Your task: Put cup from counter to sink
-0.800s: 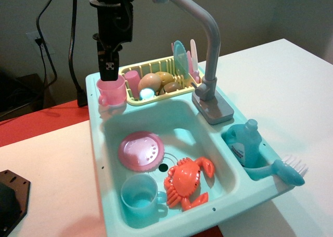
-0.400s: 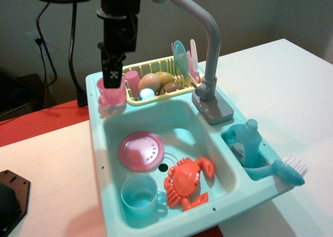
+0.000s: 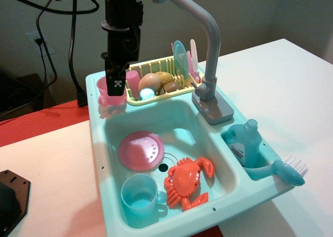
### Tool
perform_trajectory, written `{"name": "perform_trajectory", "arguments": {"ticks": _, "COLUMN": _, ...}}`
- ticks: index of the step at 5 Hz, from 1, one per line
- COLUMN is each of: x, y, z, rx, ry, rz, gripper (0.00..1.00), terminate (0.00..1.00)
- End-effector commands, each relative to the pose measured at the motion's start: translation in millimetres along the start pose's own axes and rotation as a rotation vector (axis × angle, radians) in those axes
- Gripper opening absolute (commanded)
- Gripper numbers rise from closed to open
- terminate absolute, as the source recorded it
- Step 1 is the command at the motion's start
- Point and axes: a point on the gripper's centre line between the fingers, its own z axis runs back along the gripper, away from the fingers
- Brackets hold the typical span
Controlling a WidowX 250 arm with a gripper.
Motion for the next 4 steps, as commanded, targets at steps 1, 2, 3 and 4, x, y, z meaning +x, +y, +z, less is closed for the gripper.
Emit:
{"name": "perform_trajectory", "arguments": {"ticks": 1, "x": -5.3, "y": 3.2, "z": 5.4, "rx": 0.011, "ry": -0.038, "rz": 0.021, "gripper": 0.00, "terminate": 0.00}}
{"name": "perform_trajectory", "arguments": {"ticks": 2, "x": -8.7, "y": 2.8, "z": 2.8, "rx": 0.014, "ry": -0.045, "rz": 0.025, "gripper": 0.00, "terminate": 0.00}}
{"name": "perform_trajectory", "arguments": {"ticks": 3, "x": -10.0, "y": 0.8, "z": 2.2, "rx": 0.015, "ry": -0.050, "rz": 0.022, "gripper": 0.00, "terminate": 0.00}}
{"name": "perform_trajectory", "arguments": {"ticks": 4, "x": -7.6, "y": -3.1, "z": 8.8, "rx": 0.020, "ry": -0.078, "rz": -0.004, "gripper": 0.00, "terminate": 0.00}}
